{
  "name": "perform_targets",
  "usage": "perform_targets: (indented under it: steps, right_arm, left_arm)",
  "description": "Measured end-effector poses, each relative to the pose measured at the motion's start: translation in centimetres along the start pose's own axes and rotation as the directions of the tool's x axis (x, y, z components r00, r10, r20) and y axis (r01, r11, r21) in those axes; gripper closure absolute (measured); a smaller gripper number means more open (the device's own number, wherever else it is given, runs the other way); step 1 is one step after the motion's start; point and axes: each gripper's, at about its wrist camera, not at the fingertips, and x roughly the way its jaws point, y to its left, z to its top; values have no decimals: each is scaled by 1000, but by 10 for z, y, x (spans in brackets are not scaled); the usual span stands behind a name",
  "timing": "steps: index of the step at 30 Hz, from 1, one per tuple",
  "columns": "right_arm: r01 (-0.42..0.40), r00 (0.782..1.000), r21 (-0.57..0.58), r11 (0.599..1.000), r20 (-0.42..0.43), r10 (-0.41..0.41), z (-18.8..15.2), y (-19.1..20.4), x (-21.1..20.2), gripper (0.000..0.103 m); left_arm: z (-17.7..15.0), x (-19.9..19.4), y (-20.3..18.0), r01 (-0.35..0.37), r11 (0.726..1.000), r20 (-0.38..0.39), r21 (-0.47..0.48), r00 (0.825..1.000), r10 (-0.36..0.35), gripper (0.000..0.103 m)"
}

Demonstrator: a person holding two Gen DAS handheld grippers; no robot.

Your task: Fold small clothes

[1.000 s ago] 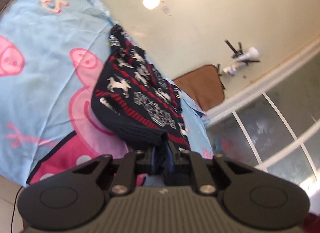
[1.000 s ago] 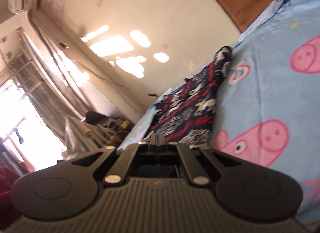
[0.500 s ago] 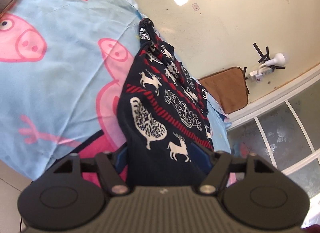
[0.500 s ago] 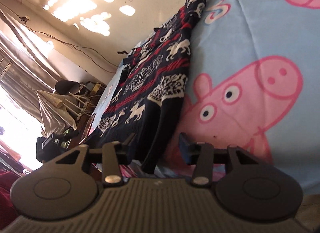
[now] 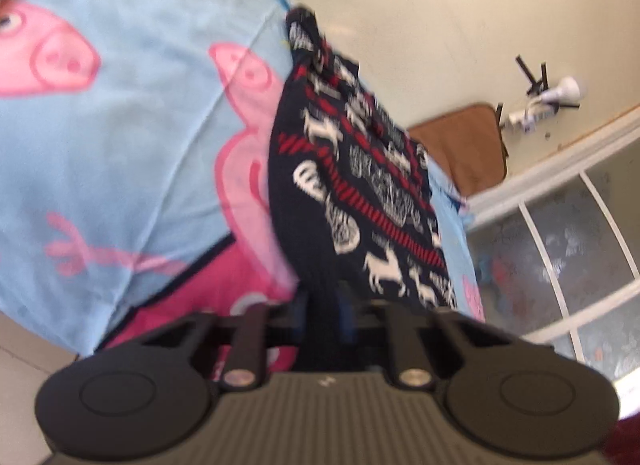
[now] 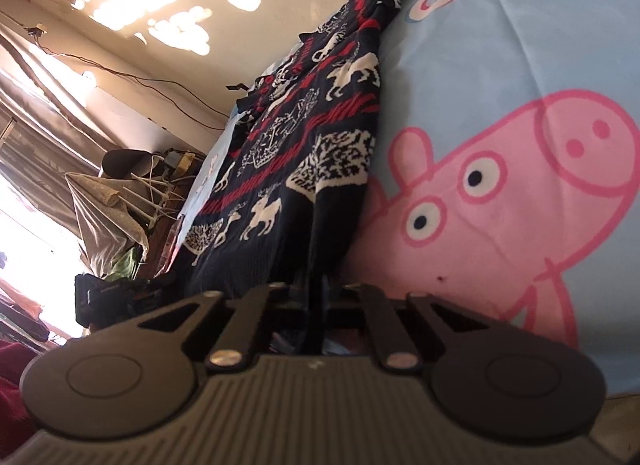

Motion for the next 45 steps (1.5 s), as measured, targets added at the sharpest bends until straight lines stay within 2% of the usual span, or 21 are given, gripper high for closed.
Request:
perform_targets:
  steps: [2, 7, 9, 13, 16, 19, 21, 22, 23, 24, 26, 28, 31, 34, 36, 37, 39, 41, 42, 43, 45]
  right_arm:
    - [-53, 999, -6, 999, 9, 54, -1, 2, -2, 96]
    - [-156, 984, -34, 987, 84, 158, 18, 16, -10, 96]
    - [-182, 974, -16, 983, 136, 183, 35, 17, -10, 96]
    - [-227, 941, 14, 974, 259, 216, 74, 14, -4, 96]
    - [-194, 928, 26, 981, 328, 174, 107, 11, 13, 96]
    - [-67, 930, 98, 993, 366, 26, 142, 1, 39, 96]
    - [24, 923, 138, 990, 378, -75, 158, -10, 55, 92]
    - [76, 918, 148, 986, 376, -127, 165, -14, 63, 86]
    - [121, 916, 170, 978, 361, -176, 169, -18, 70, 79]
    - [137, 918, 200, 970, 343, -200, 171, -23, 73, 63]
    - [85, 916, 211, 974, 369, -160, 166, -30, 65, 55]
    - [109, 892, 195, 975, 413, -182, 158, -30, 51, 47]
    - [85, 867, 234, 969, 461, -187, 147, -38, 35, 46]
    - [81, 873, 258, 963, 448, -193, 137, -40, 36, 46]
    - [106, 879, 236, 966, 433, -202, 132, -35, 41, 46]
    - [117, 881, 218, 969, 427, -203, 129, -30, 44, 46]
    - [156, 894, 169, 973, 395, -212, 126, -15, 57, 48]
    - [203, 913, 113, 973, 338, -230, 126, -4, 70, 85]
    - [227, 915, 87, 970, 323, -243, 124, 1, 73, 92]
    - [247, 905, 74, 966, 337, -258, 122, 6, 72, 93]
    - [256, 897, 48, 965, 360, -256, 119, 14, 66, 94]
  left_arm:
    - [-1, 1, -3, 12, 1000, 6, 14, 1000, -12, 94]
    - [19, -6, -26, 178, 982, 95, 62, 978, -183, 94]
    - [36, -3, -34, 200, 976, 137, 81, 968, -210, 94]
    - [86, 22, -37, 234, 972, 222, 11, 947, -231, 94]
    - [125, 53, -36, 195, 981, 258, -12, 948, -185, 94]
    - [163, 88, -27, 158, 985, 270, -61, 953, -136, 93]
    - [182, 110, -20, 95, 989, 281, -111, 958, -61, 83]
    - [188, 119, -17, 55, 989, 270, -139, 963, -15, 66]
    - [191, 124, -13, 30, 984, 259, -174, 966, 16, 58]
    - [191, 126, -9, 42, 981, 250, -188, 968, 7, 57]
    - [187, 120, -9, 55, 987, 248, -150, 969, -17, 51]
    - [180, 107, -9, 45, 992, 265, -118, 964, -13, 44]
    - [170, 89, -6, 28, 995, 281, -99, 960, 1, 30]
    - [161, 84, -6, -44, 994, 284, -101, 956, 72, 19]
    - [159, 88, -8, -57, 994, 263, -95, 961, 80, 19]
    - [159, 92, -12, -72, 994, 255, -86, 962, 91, 20]
    - [157, 99, -22, -110, 993, 237, -39, 965, 116, 34]
    - [154, 107, -33, -178, 984, 204, 21, 964, 170, 73]
    - [151, 110, -39, -237, 970, 202, 52, 954, 222, 84]
    - [147, 109, -42, -268, 960, 203, 76, 947, 248, 93]
    - [140, 99, -43, -251, 964, 193, 85, 953, 232, 95]
